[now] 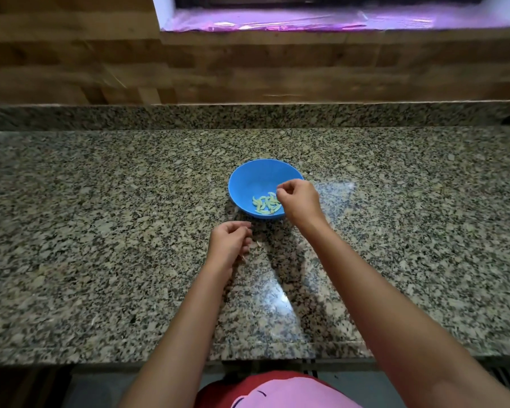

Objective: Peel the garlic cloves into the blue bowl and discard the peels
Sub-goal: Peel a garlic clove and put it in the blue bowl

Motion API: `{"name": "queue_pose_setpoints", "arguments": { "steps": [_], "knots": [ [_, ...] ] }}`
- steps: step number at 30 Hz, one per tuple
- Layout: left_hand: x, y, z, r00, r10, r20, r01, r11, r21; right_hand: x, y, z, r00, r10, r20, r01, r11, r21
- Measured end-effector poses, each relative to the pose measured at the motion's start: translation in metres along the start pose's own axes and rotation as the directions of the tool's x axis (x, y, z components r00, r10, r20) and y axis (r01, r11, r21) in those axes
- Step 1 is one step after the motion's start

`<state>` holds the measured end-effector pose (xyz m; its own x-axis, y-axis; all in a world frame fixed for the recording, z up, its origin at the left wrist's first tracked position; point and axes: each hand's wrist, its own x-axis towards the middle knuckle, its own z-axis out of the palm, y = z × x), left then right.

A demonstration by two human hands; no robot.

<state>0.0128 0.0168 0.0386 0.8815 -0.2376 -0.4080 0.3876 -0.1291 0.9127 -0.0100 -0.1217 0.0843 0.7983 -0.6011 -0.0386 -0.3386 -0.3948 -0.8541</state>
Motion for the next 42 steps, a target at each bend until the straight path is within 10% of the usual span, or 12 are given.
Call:
{"name": "queue_pose_setpoints", "arguments": {
  "steps": [19,24,31,35,42],
  "knots": [
    [-0.004,-0.030,-0.036,0.962,0.263,0.070,-0.238,0.689,0.685,-0.055,0.042,0.037,0.960,0.135,0.244,-0.137,0.991,-0.008],
    [-0.006,-0.025,-0.043,0.977,0.190,0.096,-0.211,0.813,0.543,-0.058,0.036,0.037,0.935,0.103,0.340,-0.130,0.990,0.056],
    [-0.014,0.001,-0.040,0.959,-0.040,0.282,0.084,0.986,-0.144,-0.064,0.022,0.025,0.895,-0.038,0.443,0.027,0.999,0.032],
    [-0.017,-0.004,-0.030,0.965,0.064,0.253,-0.065,0.998,-0.004,-0.069,0.030,0.012,0.938,-0.041,0.343,0.041,0.999,0.007],
    [-0.037,-0.077,-0.033,0.717,0.429,0.549,-0.695,0.391,0.603,-0.065,0.052,-0.006,0.932,-0.011,0.363,0.163,0.906,-0.392]
  ]
}}
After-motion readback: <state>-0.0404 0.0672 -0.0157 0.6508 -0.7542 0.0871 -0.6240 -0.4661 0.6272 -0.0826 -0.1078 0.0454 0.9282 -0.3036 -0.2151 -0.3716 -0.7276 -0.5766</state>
